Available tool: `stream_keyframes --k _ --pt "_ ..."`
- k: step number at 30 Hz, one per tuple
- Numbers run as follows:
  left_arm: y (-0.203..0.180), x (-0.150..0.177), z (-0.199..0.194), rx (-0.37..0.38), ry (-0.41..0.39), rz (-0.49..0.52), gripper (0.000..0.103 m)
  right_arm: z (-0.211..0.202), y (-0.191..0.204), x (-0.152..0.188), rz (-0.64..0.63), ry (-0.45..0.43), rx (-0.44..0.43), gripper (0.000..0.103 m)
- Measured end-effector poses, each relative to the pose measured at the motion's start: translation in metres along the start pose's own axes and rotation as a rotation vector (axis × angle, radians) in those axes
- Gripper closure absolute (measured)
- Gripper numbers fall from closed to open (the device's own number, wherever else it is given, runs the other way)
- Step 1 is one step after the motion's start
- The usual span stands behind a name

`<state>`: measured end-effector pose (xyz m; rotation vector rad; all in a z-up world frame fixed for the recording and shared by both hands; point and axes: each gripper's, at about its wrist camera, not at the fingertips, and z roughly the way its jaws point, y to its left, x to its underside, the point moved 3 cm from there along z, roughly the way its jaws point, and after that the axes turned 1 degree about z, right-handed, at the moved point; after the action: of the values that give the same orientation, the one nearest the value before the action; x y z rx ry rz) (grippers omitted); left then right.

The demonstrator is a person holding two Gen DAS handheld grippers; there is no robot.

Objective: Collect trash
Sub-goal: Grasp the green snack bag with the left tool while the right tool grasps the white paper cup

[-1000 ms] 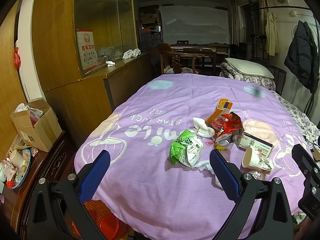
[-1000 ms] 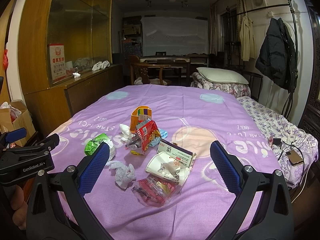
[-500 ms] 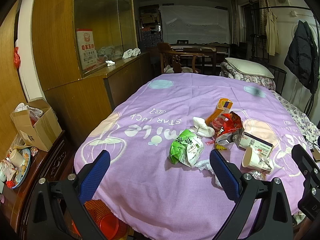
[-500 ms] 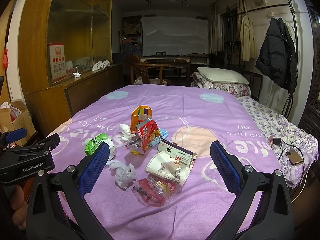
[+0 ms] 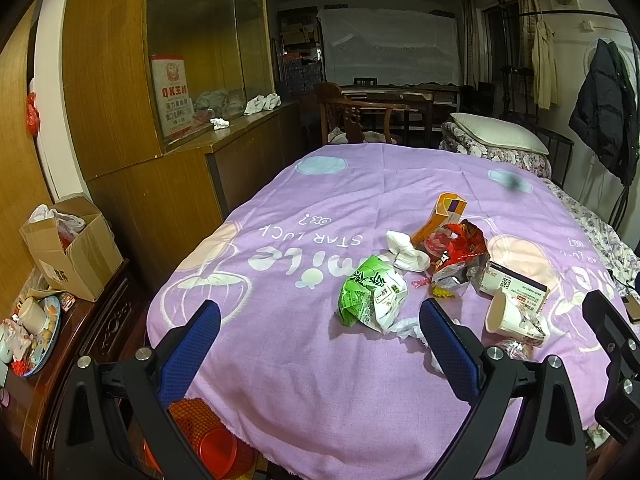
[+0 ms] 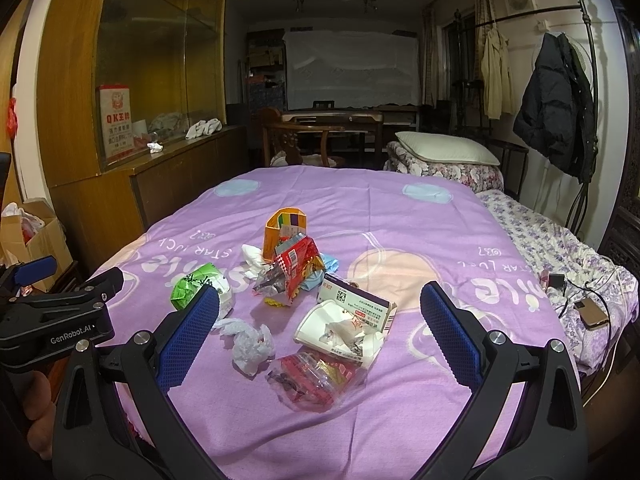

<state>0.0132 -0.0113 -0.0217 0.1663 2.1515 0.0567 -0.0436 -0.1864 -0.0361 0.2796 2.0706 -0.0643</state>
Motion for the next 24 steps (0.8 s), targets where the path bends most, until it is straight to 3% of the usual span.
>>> stream_keyframes --k 12,24 --pt "0.006 0.009 0.028 0.005 0.047 -0.004 0.006 0.033 -0.019 0.012 0.065 0.077 -0.020 0.007" --pt "0.015 0.015 0.078 -0.040 0.109 -0.001 0.006 0.087 -0.022 0.028 0.083 0.174 -0.046 0.007"
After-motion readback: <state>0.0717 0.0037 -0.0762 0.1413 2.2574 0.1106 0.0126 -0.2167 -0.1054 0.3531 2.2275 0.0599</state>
